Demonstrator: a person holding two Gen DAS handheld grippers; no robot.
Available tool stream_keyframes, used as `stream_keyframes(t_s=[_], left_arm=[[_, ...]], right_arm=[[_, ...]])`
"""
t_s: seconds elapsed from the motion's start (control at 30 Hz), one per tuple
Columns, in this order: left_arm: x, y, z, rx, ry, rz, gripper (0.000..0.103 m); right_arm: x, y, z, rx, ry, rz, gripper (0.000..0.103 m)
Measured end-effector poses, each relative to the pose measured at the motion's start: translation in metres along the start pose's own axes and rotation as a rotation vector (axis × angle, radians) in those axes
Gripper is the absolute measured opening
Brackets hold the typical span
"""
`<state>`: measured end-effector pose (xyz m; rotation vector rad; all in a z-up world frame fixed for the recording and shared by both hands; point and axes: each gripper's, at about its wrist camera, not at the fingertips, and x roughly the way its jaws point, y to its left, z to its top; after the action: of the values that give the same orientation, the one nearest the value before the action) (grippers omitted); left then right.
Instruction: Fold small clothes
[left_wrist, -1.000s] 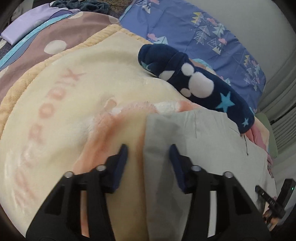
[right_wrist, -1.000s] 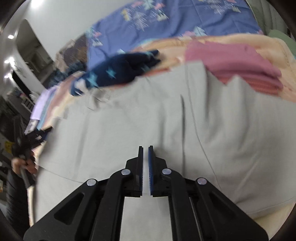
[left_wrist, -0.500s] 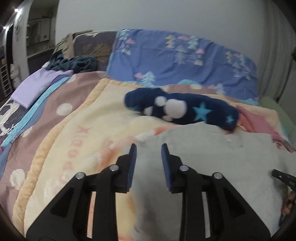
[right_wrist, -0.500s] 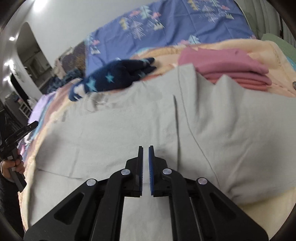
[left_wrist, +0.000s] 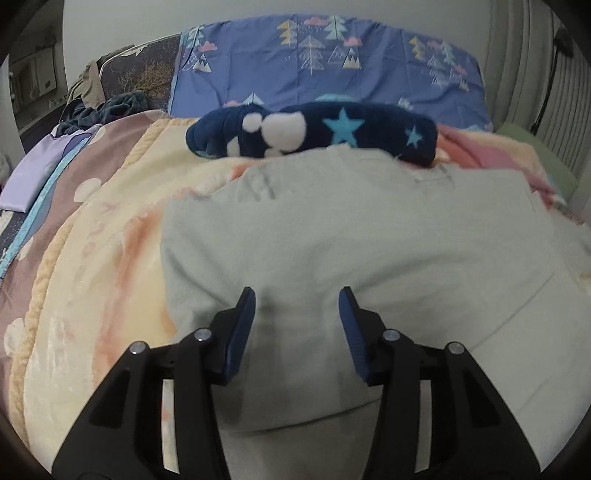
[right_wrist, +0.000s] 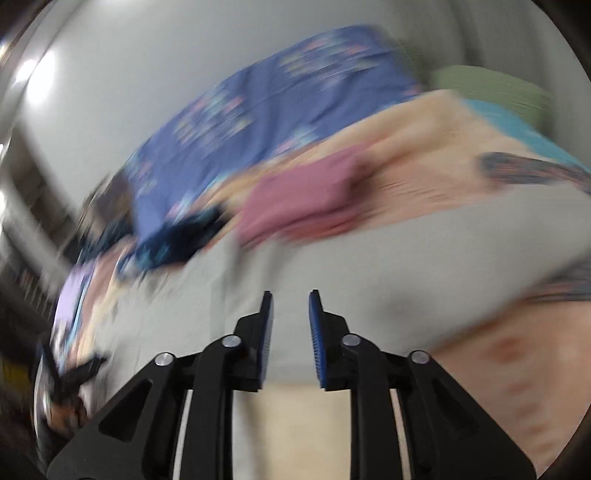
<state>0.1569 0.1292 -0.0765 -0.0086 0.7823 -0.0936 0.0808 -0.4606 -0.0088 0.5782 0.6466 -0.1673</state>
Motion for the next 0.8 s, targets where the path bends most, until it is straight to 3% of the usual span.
stream_keyframes(t_s=[0.03,0.13,0.2,0.3,0.33,0.43,0.53,0.57,0.6,0.63,0.67,0.73,0.8], left_arm=[[-0.005,-0.002,0.005,-0.012,-0.050,0.003,0.061],[-0.007,-0.015,0.014,0.022,-0.103,0.090,0.064],[0.005,-0.023,0.014,0.048,-0.063,0.068,0.064],[0.042,-0.034,-0.001,0.092,0.071,0.036,0.064],[0.044,-0.034,-0.002,0.089,0.065,0.040,0.064],[0.041,-0.037,-0.003,0.102,0.056,0.054,0.064],[0.041,-0.037,-0.004,0.103,0.057,0.056,0.064],[0.041,-0.036,-0.004,0.100,0.057,0.053,0.064],[0.041,-0.036,-0.004,0.096,0.056,0.049,0.064],[0.041,-0.034,-0.005,0.090,0.056,0.042,0.064],[0.041,-0.033,-0.005,0.083,0.056,0.036,0.064],[0.041,-0.031,-0.004,0.073,0.057,0.025,0.064],[0.040,-0.031,-0.004,0.068,0.057,0.020,0.064]], right_arm=[[-0.012,-0.032,0.012,0.109,-0.041,-0.059,0.025],[-0.042,-0.124,0.028,0.434,-0.137,-0.121,0.035],[-0.046,-0.155,0.030,0.502,-0.140,-0.128,0.040],[-0.038,-0.176,0.028,0.554,-0.124,-0.123,0.041],[-0.031,-0.181,0.027,0.574,-0.105,-0.111,0.041],[-0.024,-0.185,0.026,0.602,-0.123,-0.078,0.041],[-0.015,-0.182,0.043,0.580,-0.146,-0.117,0.042],[-0.012,-0.179,0.046,0.576,-0.155,-0.144,0.036],[-0.008,-0.181,0.051,0.575,-0.156,-0.153,0.010],[-0.006,-0.179,0.055,0.579,-0.153,-0.152,0.002],[-0.007,-0.176,0.057,0.589,-0.169,-0.143,0.002],[-0.012,-0.147,0.061,0.556,-0.202,-0.066,0.002],[-0.010,-0.086,0.064,0.436,-0.179,0.080,0.002]])
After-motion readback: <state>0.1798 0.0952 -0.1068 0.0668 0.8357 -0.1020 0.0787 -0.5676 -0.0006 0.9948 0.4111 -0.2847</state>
